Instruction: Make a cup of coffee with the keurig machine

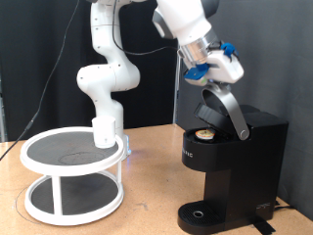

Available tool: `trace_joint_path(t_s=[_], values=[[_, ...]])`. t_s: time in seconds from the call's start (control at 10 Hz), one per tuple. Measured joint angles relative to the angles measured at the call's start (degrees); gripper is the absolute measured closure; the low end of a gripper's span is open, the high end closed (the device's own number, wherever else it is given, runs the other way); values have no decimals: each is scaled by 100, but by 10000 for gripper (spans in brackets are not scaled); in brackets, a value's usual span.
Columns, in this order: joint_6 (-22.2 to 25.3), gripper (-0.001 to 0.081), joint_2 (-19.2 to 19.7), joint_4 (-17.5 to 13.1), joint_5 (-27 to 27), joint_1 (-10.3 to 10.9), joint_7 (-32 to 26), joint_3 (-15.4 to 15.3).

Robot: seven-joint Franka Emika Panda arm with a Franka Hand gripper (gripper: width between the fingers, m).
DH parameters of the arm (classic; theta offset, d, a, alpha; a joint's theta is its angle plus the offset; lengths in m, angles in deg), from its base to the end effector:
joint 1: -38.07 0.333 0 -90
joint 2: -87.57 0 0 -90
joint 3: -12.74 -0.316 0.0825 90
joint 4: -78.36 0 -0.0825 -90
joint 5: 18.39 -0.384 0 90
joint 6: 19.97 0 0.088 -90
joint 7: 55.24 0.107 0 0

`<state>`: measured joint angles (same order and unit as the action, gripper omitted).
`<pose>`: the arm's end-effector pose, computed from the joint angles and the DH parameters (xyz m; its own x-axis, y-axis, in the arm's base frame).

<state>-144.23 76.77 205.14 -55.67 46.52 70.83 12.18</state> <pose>0.4991 0.1032 0.4787 -0.6887 -0.5578 -0.4632 -0.7120 0.6411 0.2864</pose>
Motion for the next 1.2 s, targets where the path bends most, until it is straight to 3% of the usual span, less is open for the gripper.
trace_joint_path(t_s=[0.4, 0.7, 1.2], values=[[-442, 806, -113, 283, -34, -22, -254, -1], [-684, 806, -242, 483, -478, -12, -608, -11], [-698, 806, -476, 570, -995, -22, -779, 33]])
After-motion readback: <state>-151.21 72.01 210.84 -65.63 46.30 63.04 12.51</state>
